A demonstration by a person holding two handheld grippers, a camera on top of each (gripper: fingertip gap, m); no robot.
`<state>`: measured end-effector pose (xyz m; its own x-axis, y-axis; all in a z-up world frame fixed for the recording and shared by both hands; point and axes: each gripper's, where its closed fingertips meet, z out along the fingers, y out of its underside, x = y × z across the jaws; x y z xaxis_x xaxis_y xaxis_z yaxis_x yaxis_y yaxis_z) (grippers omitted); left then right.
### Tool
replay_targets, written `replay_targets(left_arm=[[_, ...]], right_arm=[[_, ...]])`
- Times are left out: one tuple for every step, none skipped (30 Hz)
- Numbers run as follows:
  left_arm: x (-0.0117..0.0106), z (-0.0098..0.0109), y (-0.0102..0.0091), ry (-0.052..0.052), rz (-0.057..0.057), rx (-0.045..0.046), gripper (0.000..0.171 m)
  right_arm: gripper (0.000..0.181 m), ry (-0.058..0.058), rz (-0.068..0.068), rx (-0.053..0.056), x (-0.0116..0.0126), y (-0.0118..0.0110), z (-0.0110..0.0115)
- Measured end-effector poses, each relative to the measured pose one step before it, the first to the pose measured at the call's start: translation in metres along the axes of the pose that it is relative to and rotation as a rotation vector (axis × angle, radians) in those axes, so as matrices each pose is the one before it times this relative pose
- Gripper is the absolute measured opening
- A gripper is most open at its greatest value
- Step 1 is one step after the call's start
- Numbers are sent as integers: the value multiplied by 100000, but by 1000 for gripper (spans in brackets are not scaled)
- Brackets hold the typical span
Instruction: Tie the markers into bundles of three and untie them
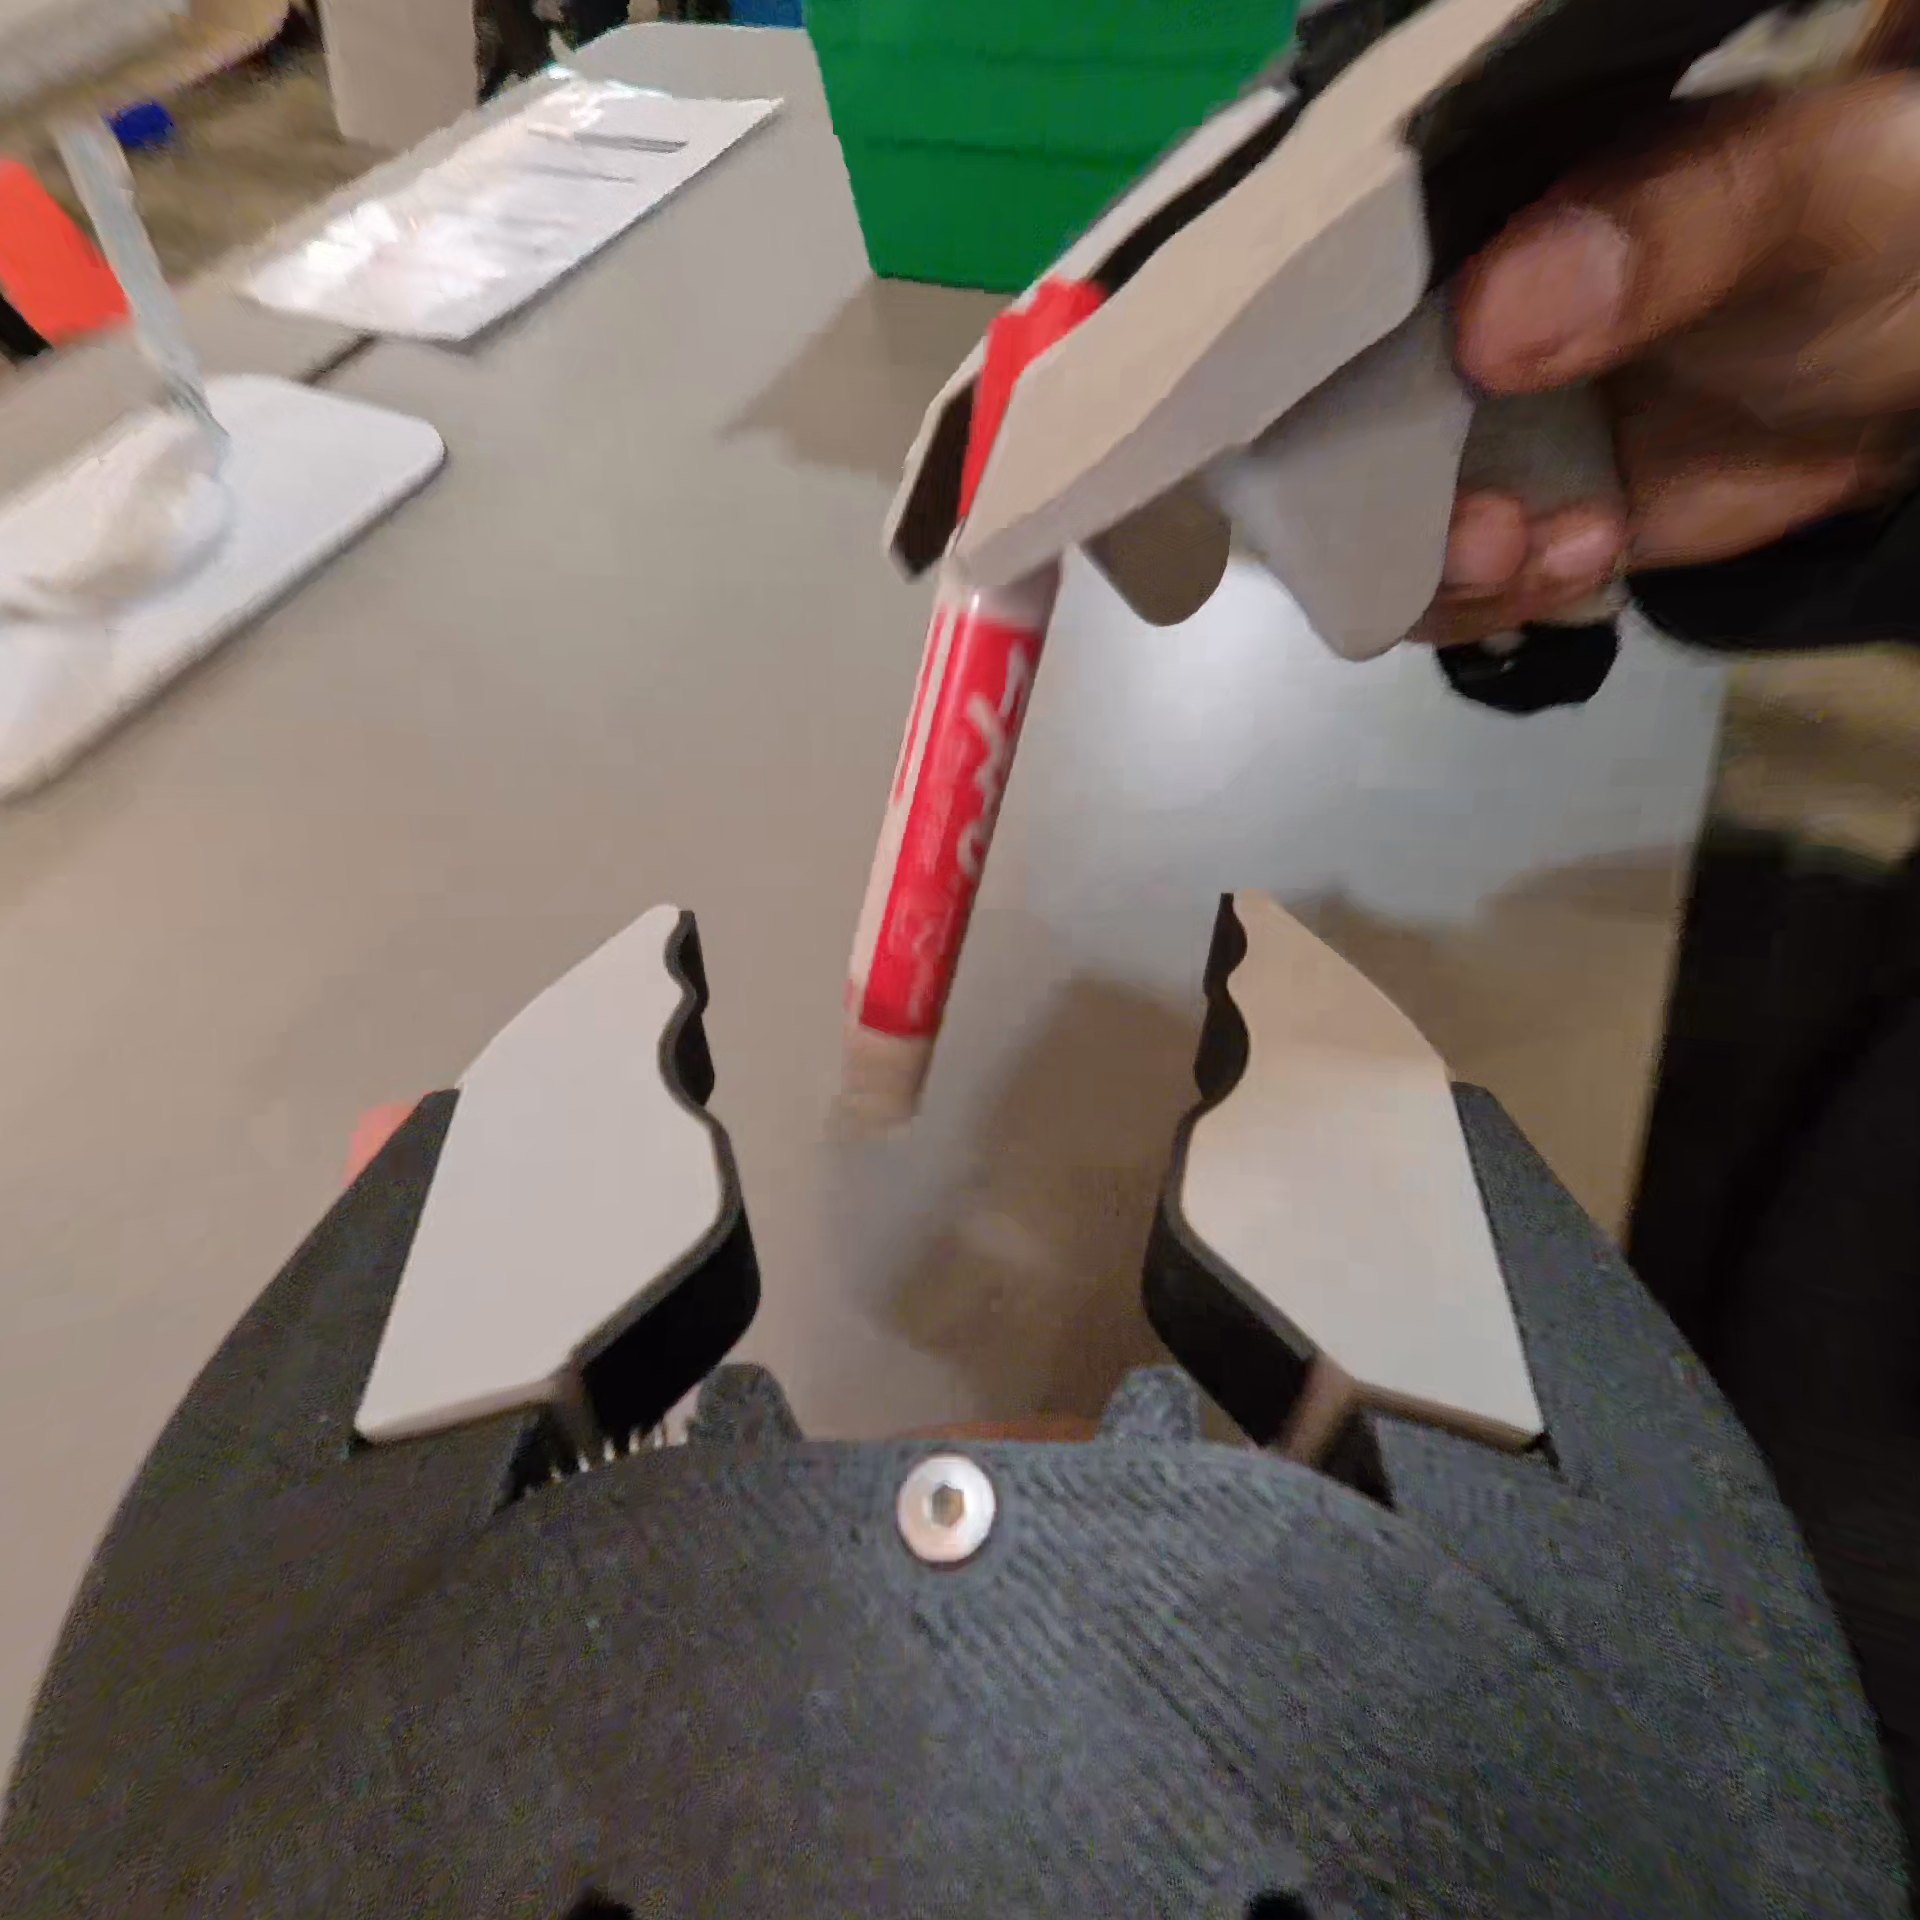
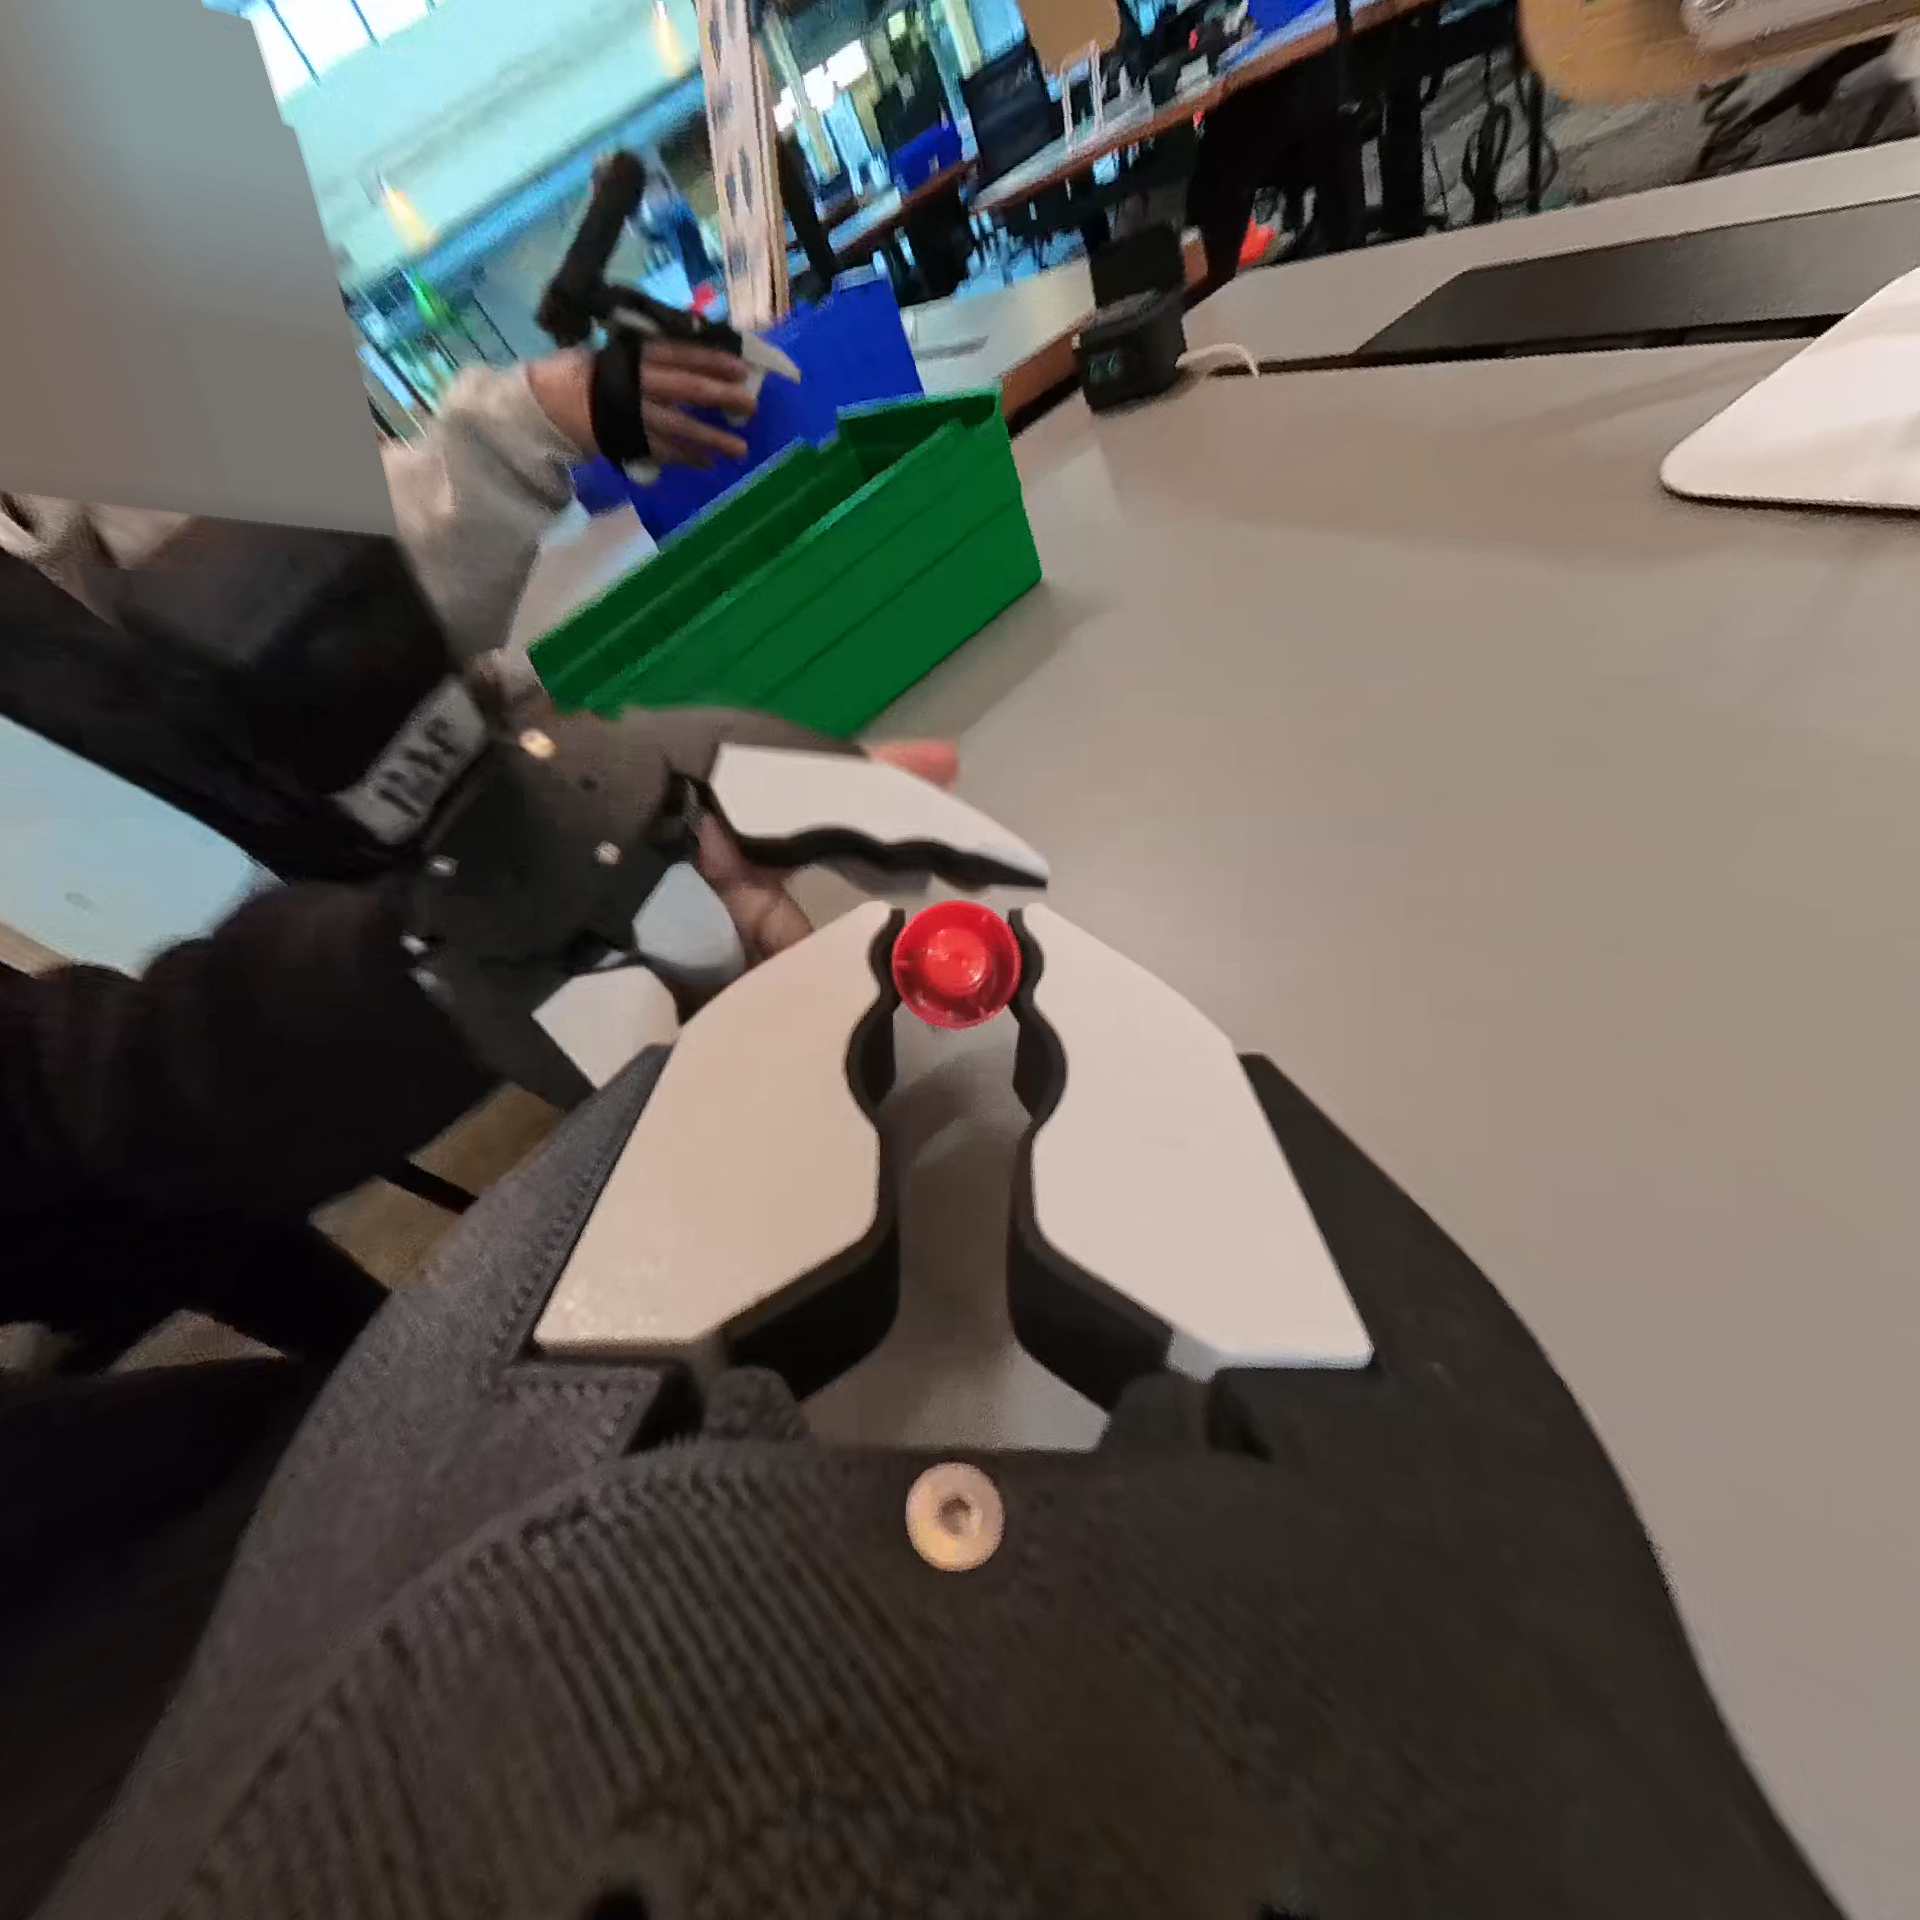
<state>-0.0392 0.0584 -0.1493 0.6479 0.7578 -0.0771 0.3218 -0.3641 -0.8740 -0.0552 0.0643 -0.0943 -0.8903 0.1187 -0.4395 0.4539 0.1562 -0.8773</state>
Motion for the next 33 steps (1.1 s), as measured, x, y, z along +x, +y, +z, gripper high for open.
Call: replay_targets(left_arm=[[217, -107, -90, 3552, -9384, 2393, 94], [238, -142, -264, 3654, -8528, 2634, 94], [415, -146, -502, 4701, -7826, 3380, 94], [539, -119, -703, 5531, -7685, 4130, 93], [612, -44, -744, 6201, -7387, 3895, 92], [616, 9, -615, 6279, -6612, 2715, 91], [599, 7, -444, 6140, -5741, 1862, 93], [696, -32, -358, 6791, -4977, 1729, 94], [583, -76, -332, 6419, -5097, 1916, 93], [495, -103, -345, 6090, -5493, 2087, 89], [408, -145, -410, 5626, -5889, 2604, 85], [259, -177, -424, 4827, -5889, 2702, 79], [234, -199, -442, 4791, -5385, 2858, 70], [128, -219, -475, 4004, -5066, 3074, 62], [-75, -220, -426, 2272, -4390, 2609, 56], [12, -241, -316, 2474, -2997, 1640, 44], [39, -228, -214, 2164, -1923, 1072, 28], [-57, -207, -163, 914, -797, 746, 17], [-107, -162, -82, -122, -107, 393, 12], [-265, -113, 14, -1629, 210, -121, 16], [-297, -77, 131, -2070, 666, -704, 29], [-446, -35, 179, -2868, 289, -989, 46], [-384, -3, 236, -2237, 193, -1185, 54], [-201, 36, 288, -718, -552, -1558, 60], [-88, 84, 357, 240, -1439, -1989, 65], [52, 123, 379, 1099, -1625, -2037, 68], [136, 140, 360, 1510, -1530, -1703, 69], [149, 155, 283, 1279, -1031, -1164, 69], [164, 143, 221, 1114, -552, -736, 66], [256, 116, 201, 1569, 250, -815, 59], [366, 92, 142, 2114, 290, -533, 48], [312, 30, 37, 1672, 191, 45, 38], [199, -23, -66, 922, 651, 563, 28]], right_arm=[[19, -2852, 3818, 4195, -40, -650, -581], [19, -4169, 3957, 5165, -265, -790, -594], [19, -5039, 4032, 5398, -442, -817, -567], [19, -4582, 3668, 4845, -452, -745, -486], [19, -3205, 2730, 3913, -320, -579, -390], [19, -1698, 1441, 2685, -164, -404, -306], [19, -253, -21, 1272, -26, -190, -231], [19, 583, -1439, 320, 25, -77, -172], [19, 345, -2305, 154, -75, -68, -161], [19, -411, -2190, 478, -242, -133, -132], [19, -1098, -1732, 741, -338, -191, -111], [19, -1181, -1417, 1011, -341, -204, -85], [19, -895, -1039, 996, -252, -159, -67], [19, -633, -456, 579, -139, -84, -30], [19, -337, 0, 130, -48, -5, -3], [19, 87, 115, -94, 53, 35, 14], [19, 393, 49, -93, 112, 39, 22], [19, 433, 87, 88, 123, -8, 8], [19, 340, 140, 548, 101, -79, -18], [19, 161, 85, 906, 60, -142, -18], [19, -155, 172, 920, 15, -161, -24], [19, -437, 438, 508, -10, -112, 6], [19, -421, 420, 337, -9, -55, 28], [19, -260, 350, 314, 11, -43, 45], [19, -407, 455, 180, -24, 0, 62], [19, -567, 581, 38, -48, 26, 90], [19, -442, 468, 49, -32, 30, 91], [19, -335, 268, -57, -37, 46, 98], [19, -259, 138, -311, -14, 85, 108], [19, -58, -48, -348, 6, 77, 101], [19, 3, -195, -412, 1, 86, 89], [19, -156, -232, -621, -18, 93, 89], [19, -229, -160, -568, -21, 86, 81]])
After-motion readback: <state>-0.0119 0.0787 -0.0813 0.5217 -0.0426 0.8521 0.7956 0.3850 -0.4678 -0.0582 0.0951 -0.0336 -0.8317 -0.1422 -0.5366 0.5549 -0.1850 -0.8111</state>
